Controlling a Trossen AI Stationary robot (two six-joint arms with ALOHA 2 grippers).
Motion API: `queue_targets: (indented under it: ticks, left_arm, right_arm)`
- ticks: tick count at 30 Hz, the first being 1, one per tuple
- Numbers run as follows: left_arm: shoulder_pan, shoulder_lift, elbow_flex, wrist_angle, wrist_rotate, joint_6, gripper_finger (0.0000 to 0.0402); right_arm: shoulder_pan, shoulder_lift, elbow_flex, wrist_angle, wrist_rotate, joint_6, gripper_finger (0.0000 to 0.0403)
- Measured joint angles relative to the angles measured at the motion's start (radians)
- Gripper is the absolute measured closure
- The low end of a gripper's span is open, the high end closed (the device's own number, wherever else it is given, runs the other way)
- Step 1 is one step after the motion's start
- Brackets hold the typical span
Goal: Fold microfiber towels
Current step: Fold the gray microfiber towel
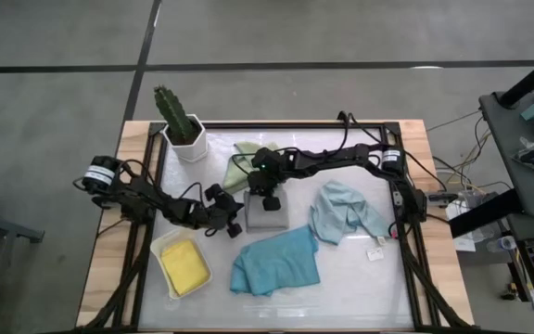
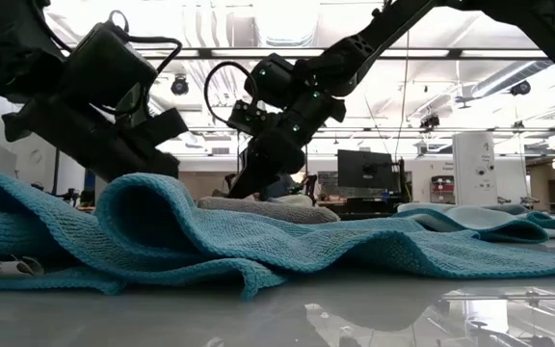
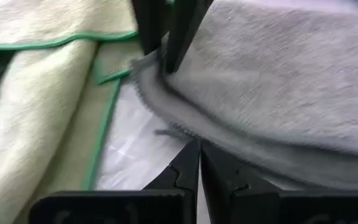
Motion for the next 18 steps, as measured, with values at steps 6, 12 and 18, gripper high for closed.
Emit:
queue_targets:
  ticks: [6, 12, 18]
  left_arm:
    - [-0.001, -0.004, 0.000, 0.074, 0.094, 0.024, 0.0402]
    - [-0.001, -0.019, 0.000, 0.060, 0.153, 0.020, 0.0401]
    - [-0.002, -0.062, -0.003, -0.015, 0.176, 0.016, 0.0401]
  right_arm:
    - [0.000, -0.003, 0.000, 0.003, 0.000, 0.011, 0.0279]
    - [0.000, -0.034, 0.000, 0.004, 0.000, 0.028, 0.0213]
    - [0.004, -0.114, -0.042, -0.060, 0.000, 0.045, 0.0184]
